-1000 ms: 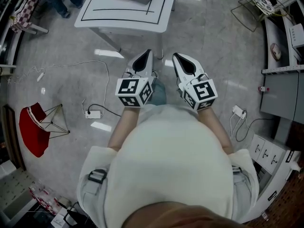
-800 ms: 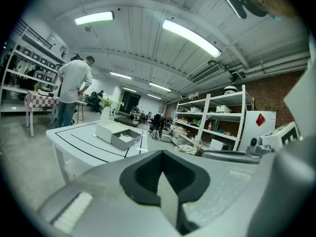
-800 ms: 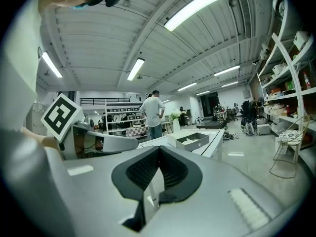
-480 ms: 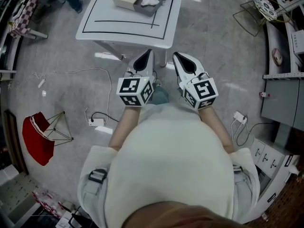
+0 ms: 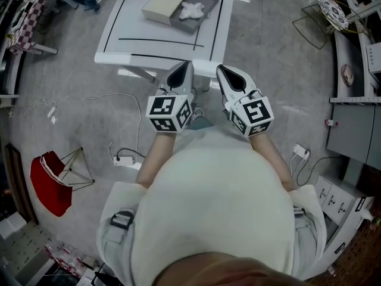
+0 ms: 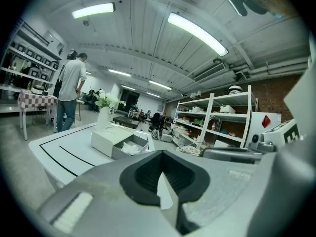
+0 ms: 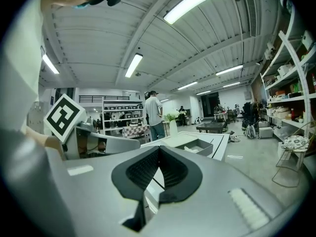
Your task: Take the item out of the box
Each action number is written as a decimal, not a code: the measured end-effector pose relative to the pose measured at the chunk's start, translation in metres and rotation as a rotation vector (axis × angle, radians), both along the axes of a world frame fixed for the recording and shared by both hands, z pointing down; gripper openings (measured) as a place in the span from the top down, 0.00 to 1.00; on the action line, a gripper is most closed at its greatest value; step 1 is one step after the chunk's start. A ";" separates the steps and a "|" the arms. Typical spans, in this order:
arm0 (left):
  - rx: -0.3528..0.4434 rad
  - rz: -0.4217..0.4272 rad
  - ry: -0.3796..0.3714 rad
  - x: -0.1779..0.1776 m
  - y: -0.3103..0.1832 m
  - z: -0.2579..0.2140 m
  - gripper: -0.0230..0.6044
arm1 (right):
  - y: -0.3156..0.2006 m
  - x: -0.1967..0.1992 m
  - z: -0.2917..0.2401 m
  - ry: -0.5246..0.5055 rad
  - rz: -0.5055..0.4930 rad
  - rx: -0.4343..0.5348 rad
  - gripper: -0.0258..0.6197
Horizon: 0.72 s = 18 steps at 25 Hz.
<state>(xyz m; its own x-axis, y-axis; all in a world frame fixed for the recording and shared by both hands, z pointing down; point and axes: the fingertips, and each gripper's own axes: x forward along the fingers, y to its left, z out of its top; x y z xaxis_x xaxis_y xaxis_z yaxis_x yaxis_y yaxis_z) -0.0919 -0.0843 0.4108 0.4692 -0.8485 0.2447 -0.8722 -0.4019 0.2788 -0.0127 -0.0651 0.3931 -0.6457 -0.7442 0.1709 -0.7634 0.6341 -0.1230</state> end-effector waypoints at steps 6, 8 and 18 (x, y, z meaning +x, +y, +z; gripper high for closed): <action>-0.015 0.010 -0.010 -0.008 -0.034 0.006 0.96 | -0.033 -0.007 0.003 0.008 0.007 -0.001 0.97; -0.021 0.012 -0.015 -0.011 -0.045 0.008 0.96 | -0.043 -0.011 0.002 0.007 0.008 0.003 0.97; -0.039 0.034 -0.025 -0.021 -0.096 0.016 0.96 | -0.092 -0.024 0.005 0.008 0.027 0.008 0.97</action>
